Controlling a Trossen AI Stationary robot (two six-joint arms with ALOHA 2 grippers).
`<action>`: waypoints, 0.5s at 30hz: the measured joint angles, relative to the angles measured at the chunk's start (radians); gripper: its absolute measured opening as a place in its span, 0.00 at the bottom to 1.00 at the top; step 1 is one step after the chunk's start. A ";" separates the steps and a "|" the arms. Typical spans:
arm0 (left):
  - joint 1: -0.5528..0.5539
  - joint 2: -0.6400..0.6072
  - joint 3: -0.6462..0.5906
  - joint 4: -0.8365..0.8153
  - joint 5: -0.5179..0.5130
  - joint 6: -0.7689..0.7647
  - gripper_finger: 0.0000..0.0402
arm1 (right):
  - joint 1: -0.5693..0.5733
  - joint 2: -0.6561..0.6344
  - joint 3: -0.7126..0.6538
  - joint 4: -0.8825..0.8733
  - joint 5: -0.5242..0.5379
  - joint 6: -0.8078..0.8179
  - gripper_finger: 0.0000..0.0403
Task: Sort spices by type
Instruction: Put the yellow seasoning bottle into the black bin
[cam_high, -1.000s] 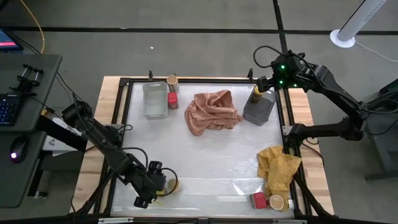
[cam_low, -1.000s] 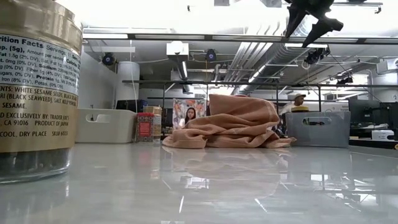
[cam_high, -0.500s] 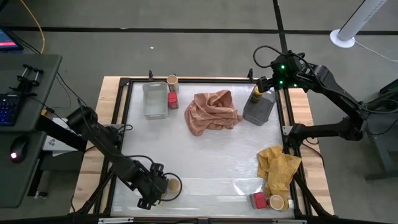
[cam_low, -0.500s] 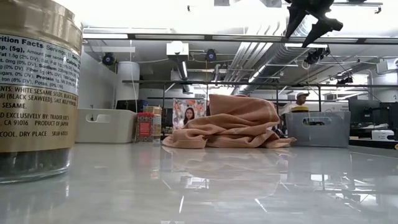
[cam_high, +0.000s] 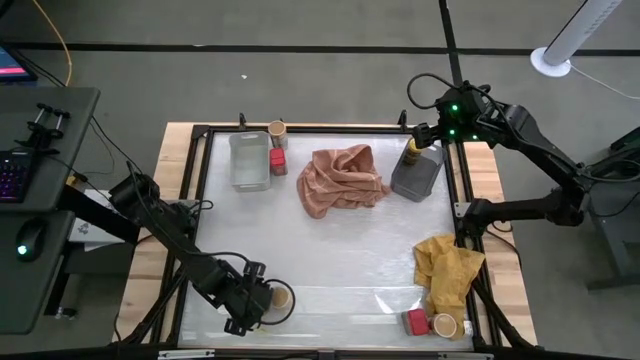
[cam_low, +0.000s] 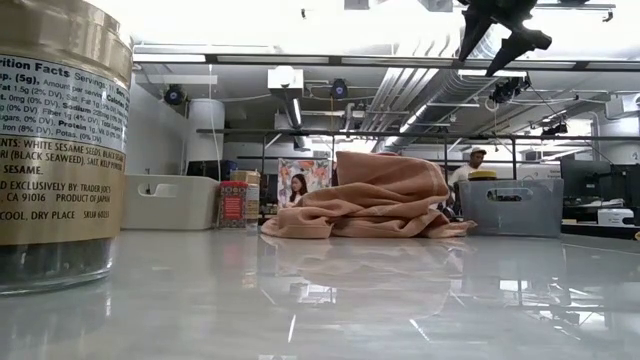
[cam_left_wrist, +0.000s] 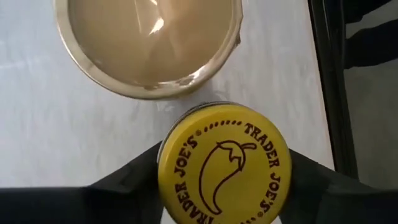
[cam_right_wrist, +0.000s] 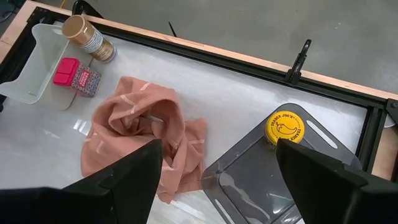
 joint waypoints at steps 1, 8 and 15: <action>0.000 -0.007 0.000 -0.003 0.002 -0.002 0.48 | 0.000 0.000 0.000 0.000 0.000 0.000 0.77; -0.001 -0.184 0.050 -0.142 -0.054 -0.090 0.48 | 0.000 0.000 0.000 0.066 -0.089 -0.013 0.77; 0.060 -0.411 0.146 -0.326 -0.350 -0.130 0.48 | 0.057 0.000 0.000 0.285 -0.281 -0.045 0.77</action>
